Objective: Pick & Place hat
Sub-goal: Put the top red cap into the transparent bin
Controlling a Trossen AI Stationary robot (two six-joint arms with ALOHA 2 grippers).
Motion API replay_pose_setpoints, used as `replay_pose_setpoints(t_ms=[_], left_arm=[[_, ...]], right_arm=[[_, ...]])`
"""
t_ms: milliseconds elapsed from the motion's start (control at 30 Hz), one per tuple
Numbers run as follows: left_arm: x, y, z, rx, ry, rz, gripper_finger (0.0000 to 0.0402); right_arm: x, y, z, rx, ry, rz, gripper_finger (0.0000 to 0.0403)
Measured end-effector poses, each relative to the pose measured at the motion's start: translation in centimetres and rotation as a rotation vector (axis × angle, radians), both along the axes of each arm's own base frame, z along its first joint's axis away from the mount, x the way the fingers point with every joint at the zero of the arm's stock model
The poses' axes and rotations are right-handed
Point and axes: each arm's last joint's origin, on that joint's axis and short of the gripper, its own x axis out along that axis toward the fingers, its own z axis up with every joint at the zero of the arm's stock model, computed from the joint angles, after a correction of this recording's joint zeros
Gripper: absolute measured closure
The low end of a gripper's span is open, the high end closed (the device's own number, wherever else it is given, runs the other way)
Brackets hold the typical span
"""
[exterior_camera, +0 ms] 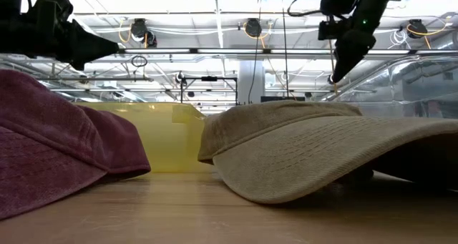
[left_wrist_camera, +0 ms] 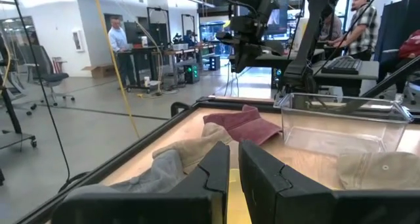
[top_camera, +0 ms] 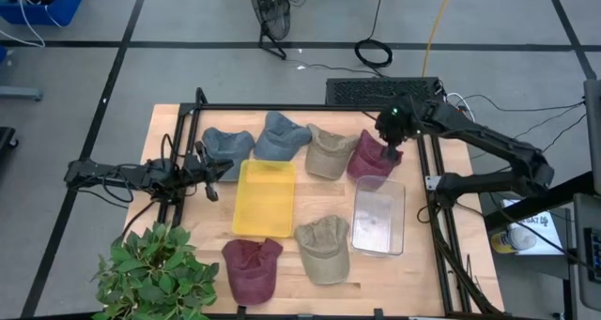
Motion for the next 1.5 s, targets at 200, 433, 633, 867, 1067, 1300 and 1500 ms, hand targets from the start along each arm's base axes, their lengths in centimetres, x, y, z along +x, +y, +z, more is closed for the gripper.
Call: replay_pose_setpoints(t_ms=[200, 433, 633, 867, 1067, 1300, 1500], left_arm=[[0.0, 0.0, -0.4, -0.011, 0.033, -0.001, 0.0360], [0.0, 0.0, -0.4, -0.012, 0.041, -0.001, 0.0360], [0.0, 0.0, -0.4, -0.009, 0.041, -0.001, 0.0360], [0.0, 0.0, -0.4, -0.002, 0.043, 0.000, 0.0360], [0.0, 0.0, -0.2, 0.024, 0.027, 0.002, 0.0360], [0.0, 0.0, -0.2, 0.024, 0.022, 0.002, 0.0360], [0.0, 0.0, -0.2, 0.021, 0.021, 0.001, 0.0360]], right_arm=[[0.5, -0.2, -0.9, 0.101, 0.016, 0.033, 0.0362], [1.2, 0.1, -2.0, 0.167, 0.082, 0.044, 0.0249], [1.3, 0.3, -3.7, 0.205, 0.114, 0.045, 0.0181], [0.8, 0.4, -6.8, 0.171, 0.166, 0.035, 0.0152], [0.8, 0.5, -8.6, 0.151, 0.135, 0.041, 0.0151], [0.5, 0.6, -9.9, 0.145, 0.133, 0.039, 0.0151], [0.4, 0.7, -10.7, 0.141, 0.121, 0.032, 0.0151]])
